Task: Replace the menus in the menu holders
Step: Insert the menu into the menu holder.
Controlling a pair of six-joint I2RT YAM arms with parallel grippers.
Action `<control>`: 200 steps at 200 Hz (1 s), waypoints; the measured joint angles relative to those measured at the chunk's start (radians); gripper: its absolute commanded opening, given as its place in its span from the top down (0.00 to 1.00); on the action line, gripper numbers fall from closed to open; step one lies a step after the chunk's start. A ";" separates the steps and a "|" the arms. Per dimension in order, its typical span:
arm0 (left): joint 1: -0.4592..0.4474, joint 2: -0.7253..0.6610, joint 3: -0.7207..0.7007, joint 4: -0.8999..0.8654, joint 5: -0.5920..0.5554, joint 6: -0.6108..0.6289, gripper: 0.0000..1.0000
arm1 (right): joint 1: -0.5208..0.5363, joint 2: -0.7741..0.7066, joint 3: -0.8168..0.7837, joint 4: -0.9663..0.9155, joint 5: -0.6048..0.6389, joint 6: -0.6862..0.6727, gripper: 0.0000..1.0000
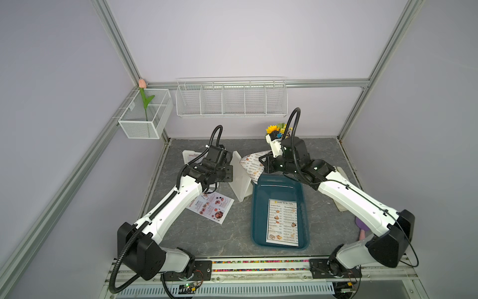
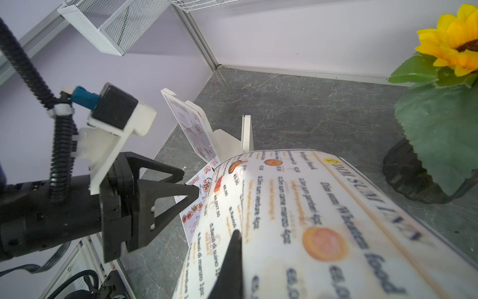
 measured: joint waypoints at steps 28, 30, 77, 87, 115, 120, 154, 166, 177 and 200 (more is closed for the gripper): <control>0.000 -0.002 0.000 0.000 -0.004 0.009 0.44 | -0.016 -0.001 0.011 0.002 0.001 -0.026 0.93; 0.000 -0.002 0.000 0.000 -0.004 0.009 0.44 | -0.018 -0.001 0.011 0.002 0.000 -0.027 0.93; 0.000 -0.002 0.001 0.000 -0.007 0.010 0.44 | -0.032 -0.006 0.010 0.007 -0.026 -0.083 0.93; 0.000 -0.002 0.002 -0.001 -0.007 0.010 0.44 | -0.032 -0.009 0.008 0.013 -0.035 -0.097 0.93; 0.000 -0.002 0.020 -0.011 -0.007 0.018 0.44 | -0.032 -0.018 -0.005 0.029 -0.043 -0.136 0.93; 0.000 -0.002 0.024 -0.011 -0.007 0.020 0.44 | -0.032 -0.021 -0.008 0.029 -0.042 -0.143 0.93; 0.000 0.000 0.046 -0.016 -0.008 0.027 0.44 | -0.033 -0.038 -0.015 0.037 -0.040 -0.196 0.93; 0.000 0.001 0.047 -0.016 -0.008 0.027 0.44 | -0.033 -0.043 -0.020 0.043 -0.040 -0.216 0.93; 0.000 0.002 0.048 -0.019 -0.007 0.027 0.45 | -0.033 -0.045 -0.026 0.047 -0.041 -0.233 0.92; 0.000 0.005 0.056 -0.029 -0.007 0.027 0.45 | -0.033 -0.045 -0.033 0.052 -0.041 -0.269 0.92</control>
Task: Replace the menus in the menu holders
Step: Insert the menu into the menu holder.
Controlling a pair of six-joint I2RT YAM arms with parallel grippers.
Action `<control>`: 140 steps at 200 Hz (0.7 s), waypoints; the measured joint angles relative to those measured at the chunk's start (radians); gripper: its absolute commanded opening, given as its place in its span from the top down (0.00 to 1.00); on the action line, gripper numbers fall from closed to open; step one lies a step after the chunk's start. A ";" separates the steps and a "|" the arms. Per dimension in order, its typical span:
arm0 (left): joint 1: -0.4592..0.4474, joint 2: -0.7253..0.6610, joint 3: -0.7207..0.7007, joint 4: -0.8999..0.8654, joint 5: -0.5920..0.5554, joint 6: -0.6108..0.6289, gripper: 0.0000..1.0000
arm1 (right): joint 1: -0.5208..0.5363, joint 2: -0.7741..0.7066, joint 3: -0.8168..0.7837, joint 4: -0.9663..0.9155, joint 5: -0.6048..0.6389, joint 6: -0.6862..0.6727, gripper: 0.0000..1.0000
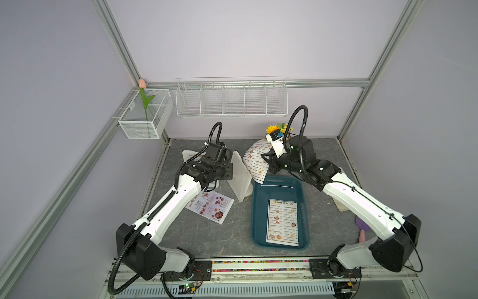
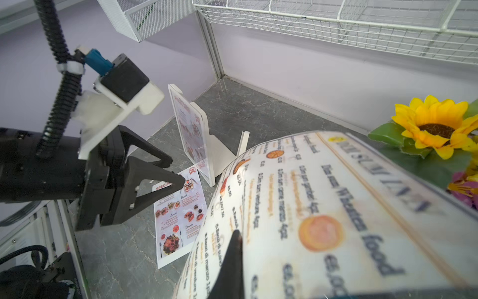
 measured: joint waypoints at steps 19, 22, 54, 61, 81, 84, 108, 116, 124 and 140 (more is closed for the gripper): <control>0.000 0.000 0.010 -0.007 0.000 0.000 0.45 | -0.001 0.003 -0.002 0.005 0.001 -0.024 0.92; 0.000 0.000 0.011 -0.007 0.000 0.000 0.45 | -0.001 0.003 -0.002 0.007 0.002 -0.027 0.93; 0.000 0.000 0.014 -0.008 0.000 0.000 0.45 | -0.001 0.017 -0.002 0.022 0.016 -0.059 0.93; 0.000 0.001 0.014 -0.008 0.000 0.000 0.45 | -0.002 0.020 -0.002 0.026 0.019 -0.064 0.93; 0.000 0.003 0.014 -0.008 0.000 0.000 0.45 | -0.003 0.028 -0.002 0.034 0.021 -0.075 0.93; 0.000 0.004 0.014 -0.008 0.000 0.000 0.45 | -0.004 0.029 -0.002 0.035 0.021 -0.076 0.93; 0.000 0.004 0.014 -0.008 0.000 0.000 0.45 | -0.014 0.031 -0.002 0.047 0.019 -0.080 0.93; 0.000 0.004 0.014 -0.008 0.000 0.000 0.45 | -0.019 0.031 -0.002 0.053 0.015 -0.079 0.93; 0.000 0.004 0.014 -0.008 0.000 0.000 0.45 | -0.025 0.031 -0.002 0.061 0.011 -0.079 0.93; 0.000 0.004 0.014 -0.008 0.000 0.000 0.45 | -0.035 0.032 -0.002 0.076 -0.003 -0.078 0.93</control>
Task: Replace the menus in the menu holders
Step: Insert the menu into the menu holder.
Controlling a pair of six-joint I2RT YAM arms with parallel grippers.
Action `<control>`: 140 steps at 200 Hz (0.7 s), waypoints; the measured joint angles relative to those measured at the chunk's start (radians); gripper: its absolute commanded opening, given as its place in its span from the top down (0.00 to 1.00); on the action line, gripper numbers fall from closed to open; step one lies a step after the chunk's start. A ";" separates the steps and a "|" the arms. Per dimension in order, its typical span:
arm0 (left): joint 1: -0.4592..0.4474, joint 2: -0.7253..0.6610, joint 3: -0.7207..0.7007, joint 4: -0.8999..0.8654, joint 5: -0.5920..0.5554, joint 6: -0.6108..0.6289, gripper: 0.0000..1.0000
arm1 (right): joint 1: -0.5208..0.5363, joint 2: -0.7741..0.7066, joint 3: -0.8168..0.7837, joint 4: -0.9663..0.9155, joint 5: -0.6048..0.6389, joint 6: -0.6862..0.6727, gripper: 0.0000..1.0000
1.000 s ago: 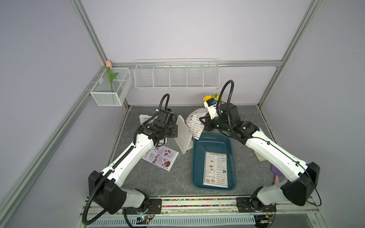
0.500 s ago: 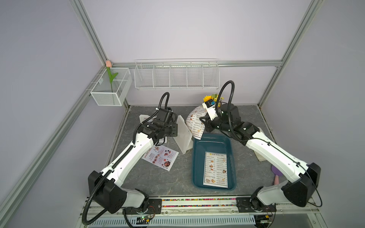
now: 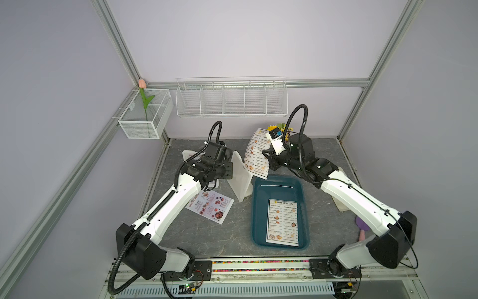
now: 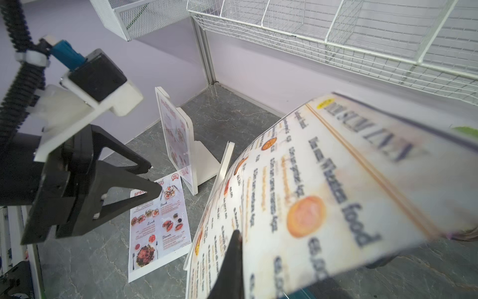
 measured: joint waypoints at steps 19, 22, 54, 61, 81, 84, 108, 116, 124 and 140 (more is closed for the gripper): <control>0.000 0.000 0.000 0.000 0.000 0.000 0.45 | -0.006 0.008 0.000 0.017 -0.016 0.000 0.93; 0.000 0.000 0.000 0.000 0.000 0.000 0.45 | -0.006 0.009 0.000 0.018 -0.019 0.000 0.93; 0.000 0.000 0.000 0.000 0.000 0.001 0.45 | -0.006 0.037 0.000 0.029 -0.046 0.000 0.93; 0.000 0.000 0.000 0.000 0.000 0.002 0.45 | -0.006 0.043 0.000 0.029 -0.049 0.000 0.93; 0.000 0.000 0.000 0.000 0.000 0.004 0.45 | -0.006 0.059 0.001 0.033 -0.050 0.000 0.93; 0.000 0.000 0.000 0.000 0.000 0.005 0.45 | -0.006 0.061 0.001 0.034 -0.050 0.000 0.93; 0.000 0.000 0.000 -0.001 0.000 0.008 0.45 | -0.003 0.076 0.006 0.047 -0.048 0.000 0.92; 0.000 0.000 0.000 -0.001 0.000 0.008 0.45 | -0.003 0.083 0.011 0.050 -0.045 0.000 0.92; 0.000 0.000 0.000 -0.003 0.000 0.008 0.45 | -0.001 0.091 0.019 0.054 -0.042 0.000 0.92; 0.000 -0.001 0.000 -0.006 0.000 0.009 0.45 | 0.007 0.105 0.027 0.067 -0.035 0.000 0.92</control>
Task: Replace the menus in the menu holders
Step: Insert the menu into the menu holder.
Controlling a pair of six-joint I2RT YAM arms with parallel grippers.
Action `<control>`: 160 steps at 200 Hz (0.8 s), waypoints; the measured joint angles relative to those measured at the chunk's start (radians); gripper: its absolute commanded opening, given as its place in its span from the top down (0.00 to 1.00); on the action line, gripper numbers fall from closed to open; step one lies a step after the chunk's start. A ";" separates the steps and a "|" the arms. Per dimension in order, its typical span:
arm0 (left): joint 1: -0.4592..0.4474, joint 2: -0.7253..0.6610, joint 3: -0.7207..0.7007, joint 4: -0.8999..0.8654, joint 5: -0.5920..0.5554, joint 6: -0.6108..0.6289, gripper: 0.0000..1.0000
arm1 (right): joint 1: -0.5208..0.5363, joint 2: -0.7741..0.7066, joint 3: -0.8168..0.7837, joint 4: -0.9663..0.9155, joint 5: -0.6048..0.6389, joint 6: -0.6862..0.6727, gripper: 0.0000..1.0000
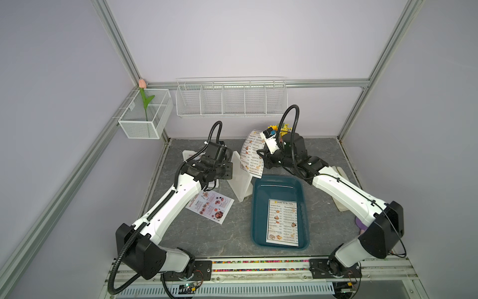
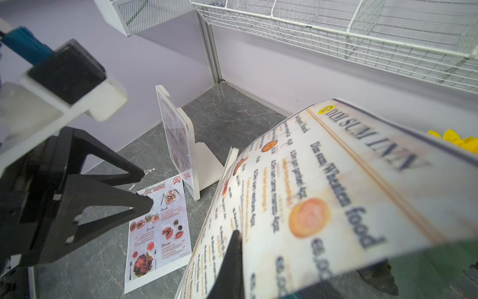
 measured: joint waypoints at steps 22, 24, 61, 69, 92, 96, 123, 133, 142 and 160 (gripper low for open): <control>0.000 -0.003 0.000 -0.001 0.000 0.003 0.45 | 0.011 0.018 0.003 0.017 0.010 0.000 0.92; 0.000 -0.003 0.000 -0.001 0.000 0.003 0.45 | 0.011 0.019 0.003 0.019 0.011 0.000 0.92; 0.000 -0.007 0.007 -0.006 0.000 0.007 0.45 | 0.023 0.041 0.003 0.063 0.033 0.000 0.92; 0.000 -0.008 0.009 -0.008 0.000 0.010 0.45 | 0.024 0.043 0.003 0.077 0.038 0.000 0.92; 0.000 -0.012 0.011 -0.014 0.000 0.014 0.45 | 0.034 0.048 0.003 0.120 0.051 0.000 0.92; 0.000 -0.013 0.012 -0.016 0.000 0.014 0.45 | 0.036 0.048 0.002 0.126 0.055 0.000 0.92; 0.000 -0.021 0.017 -0.023 0.000 0.018 0.45 | 0.049 0.053 0.000 0.166 0.065 0.000 0.92; 0.000 -0.026 0.018 -0.023 0.000 0.019 0.45 | 0.053 0.056 0.000 0.177 0.069 0.000 0.92; 0.000 -0.030 0.019 -0.021 0.000 0.021 0.45 | 0.055 0.061 0.000 0.187 0.073 0.000 0.92; 0.000 -0.044 0.019 -0.014 0.000 0.025 0.45 | 0.061 0.069 -0.002 0.201 0.082 0.000 0.92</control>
